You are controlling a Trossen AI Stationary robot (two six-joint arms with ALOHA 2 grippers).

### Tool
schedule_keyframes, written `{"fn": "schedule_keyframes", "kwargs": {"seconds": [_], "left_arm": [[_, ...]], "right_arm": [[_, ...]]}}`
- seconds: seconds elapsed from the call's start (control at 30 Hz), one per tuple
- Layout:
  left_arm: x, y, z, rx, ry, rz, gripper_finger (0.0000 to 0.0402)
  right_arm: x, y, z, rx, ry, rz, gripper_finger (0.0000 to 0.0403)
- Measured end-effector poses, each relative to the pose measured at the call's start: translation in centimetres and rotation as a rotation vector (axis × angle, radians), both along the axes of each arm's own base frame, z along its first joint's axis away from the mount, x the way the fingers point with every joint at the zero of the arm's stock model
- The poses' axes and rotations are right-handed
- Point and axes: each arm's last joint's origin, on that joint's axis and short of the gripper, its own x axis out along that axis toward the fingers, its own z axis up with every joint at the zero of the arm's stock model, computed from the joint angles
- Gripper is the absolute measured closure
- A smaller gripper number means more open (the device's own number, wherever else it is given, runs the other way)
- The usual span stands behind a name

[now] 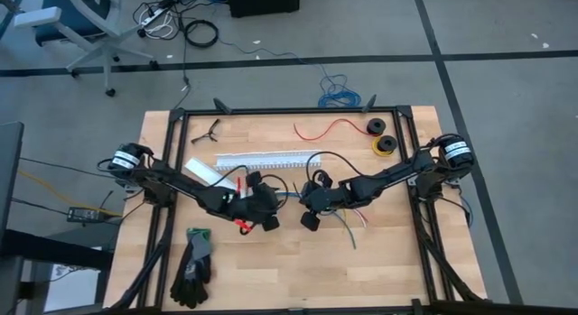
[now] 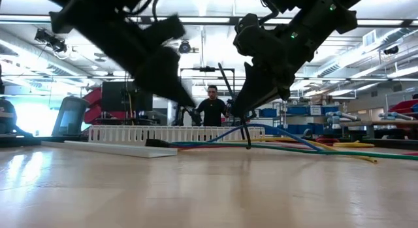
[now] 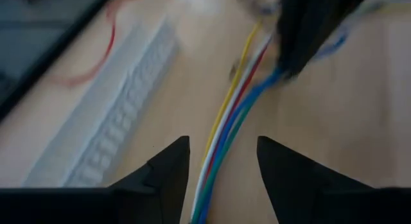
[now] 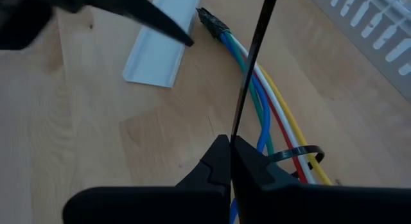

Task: Ziptie cables
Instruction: Wrap the cables with the black zip tie

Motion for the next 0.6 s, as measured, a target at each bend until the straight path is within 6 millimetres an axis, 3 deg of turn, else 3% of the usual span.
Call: {"fn": "schedule_keyframes", "kwargs": {"seconds": [0.2, 0.47, 0.6], "left_arm": [[0.4, 0.4, 0.3, 0.023, -0.148, -0.065, 0.0209], [-4.6, 3.8, -2.9, -0.188, -0.484, -0.188, 0.0209], [-5.1, 5.4, -3.3, -0.248, -0.502, -0.235, 0.0209]], "right_arm": [[0.0, 0.1, 0.0, 0.003, 0.002, -0.001, 0.0403], [-0.1, 0.3, 0.0, -0.004, 0.001, -0.007, 0.0403], [0.1, 0.1, 0.2, 0.001, -0.026, -0.011, 0.0403]]}}
